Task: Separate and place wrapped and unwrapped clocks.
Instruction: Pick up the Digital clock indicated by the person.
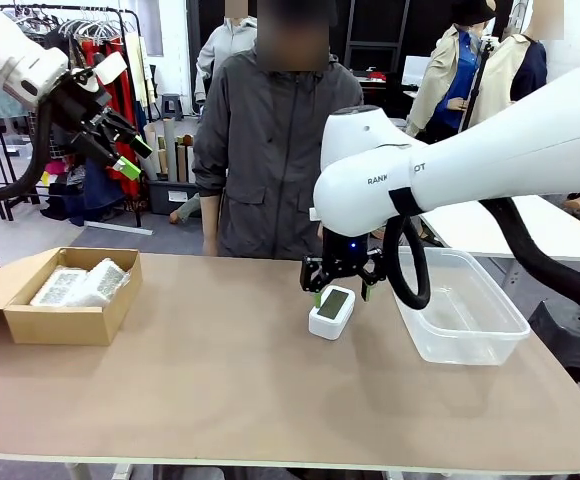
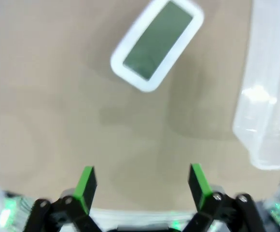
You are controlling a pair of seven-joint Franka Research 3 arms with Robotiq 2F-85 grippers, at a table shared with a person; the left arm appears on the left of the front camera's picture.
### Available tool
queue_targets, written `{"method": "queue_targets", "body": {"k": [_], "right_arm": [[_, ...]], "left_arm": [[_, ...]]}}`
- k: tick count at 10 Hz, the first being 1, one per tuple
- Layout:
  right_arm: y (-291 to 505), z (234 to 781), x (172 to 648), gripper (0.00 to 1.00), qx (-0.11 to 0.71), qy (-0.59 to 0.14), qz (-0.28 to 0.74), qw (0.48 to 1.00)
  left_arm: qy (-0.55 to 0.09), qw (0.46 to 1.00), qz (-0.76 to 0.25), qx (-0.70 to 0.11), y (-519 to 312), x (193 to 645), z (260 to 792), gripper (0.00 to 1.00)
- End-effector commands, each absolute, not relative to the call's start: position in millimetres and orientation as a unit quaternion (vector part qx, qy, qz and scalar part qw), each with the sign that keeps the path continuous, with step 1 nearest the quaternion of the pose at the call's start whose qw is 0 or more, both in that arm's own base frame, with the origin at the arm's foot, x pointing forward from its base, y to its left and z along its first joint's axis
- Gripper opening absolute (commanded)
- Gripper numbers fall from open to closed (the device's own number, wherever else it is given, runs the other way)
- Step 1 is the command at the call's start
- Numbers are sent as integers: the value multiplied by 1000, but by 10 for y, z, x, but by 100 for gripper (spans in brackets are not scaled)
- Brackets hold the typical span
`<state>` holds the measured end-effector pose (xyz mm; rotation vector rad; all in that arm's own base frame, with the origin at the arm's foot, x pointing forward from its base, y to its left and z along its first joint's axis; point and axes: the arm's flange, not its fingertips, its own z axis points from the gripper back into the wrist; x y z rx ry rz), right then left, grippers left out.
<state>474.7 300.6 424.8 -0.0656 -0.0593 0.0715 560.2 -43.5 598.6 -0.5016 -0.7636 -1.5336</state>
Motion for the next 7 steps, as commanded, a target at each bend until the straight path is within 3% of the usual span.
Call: {"method": "queue_targets", "body": {"k": [1, 3, 7], "right_arm": [[3050, 4175, 4927, 100, -3, -67, -83, 994], [2923, 4124, 5097, 100, 13, -104, -147, 984], [2694, 3975, 5380, 100, -4, -98, -177, 979]], "left_arm": [[-332, 626, -670, -220, -431, 5592, 5997, 100], [-332, 626, -670, -220, -431, 5592, 5997, 100], [-332, 626, -670, -220, -431, 5592, 5997, 100]]}}
